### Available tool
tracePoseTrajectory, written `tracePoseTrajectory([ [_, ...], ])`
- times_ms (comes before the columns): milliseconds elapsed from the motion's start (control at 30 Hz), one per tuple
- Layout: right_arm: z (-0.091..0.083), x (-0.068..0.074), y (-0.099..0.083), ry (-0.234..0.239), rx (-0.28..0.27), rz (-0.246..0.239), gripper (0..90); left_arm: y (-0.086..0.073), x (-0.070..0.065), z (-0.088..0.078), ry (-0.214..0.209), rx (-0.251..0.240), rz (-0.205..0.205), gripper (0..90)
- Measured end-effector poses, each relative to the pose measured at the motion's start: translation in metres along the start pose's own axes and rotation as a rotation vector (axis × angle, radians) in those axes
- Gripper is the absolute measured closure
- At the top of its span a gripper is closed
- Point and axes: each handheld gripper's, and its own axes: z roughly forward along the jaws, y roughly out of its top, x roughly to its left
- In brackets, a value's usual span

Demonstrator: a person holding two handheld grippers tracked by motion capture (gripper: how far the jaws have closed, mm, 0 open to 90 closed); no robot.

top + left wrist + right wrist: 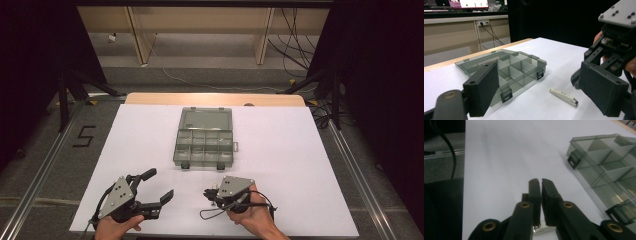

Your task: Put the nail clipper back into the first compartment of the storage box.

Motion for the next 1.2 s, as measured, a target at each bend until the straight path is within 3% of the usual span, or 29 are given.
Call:
tracePoseTrajectory([
  [67, 0.007, 0.002, 0.0, 0.028, 0.038, -0.023, 90.0, 0.0, 0.0, 0.0, 0.0, -0.001, -0.002, 16.2],
  [233, 0.015, 0.004, -0.002, 0.04, 0.099, -0.045, 90.0, 0.0, 0.0, 0.0, 0.0, -0.004, 0.0, 16.2],
  [667, 0.031, 0.001, -0.006, 0.058, 0.201, -0.071, 90.0, 0.001, 0.0, 0.0, -0.001, -0.007, -0.003, 16.2],
  [1067, 0.028, -0.001, -0.009, 0.065, 0.278, -0.106, 90.0, 0.002, 0.0, -0.001, -0.001, -0.012, 0.0, 16.2],
  [1200, 0.023, -0.005, -0.012, 0.062, 0.291, -0.093, 90.0, 0.002, 0.0, -0.001, -0.01, -0.027, 0.001, 16.2],
])
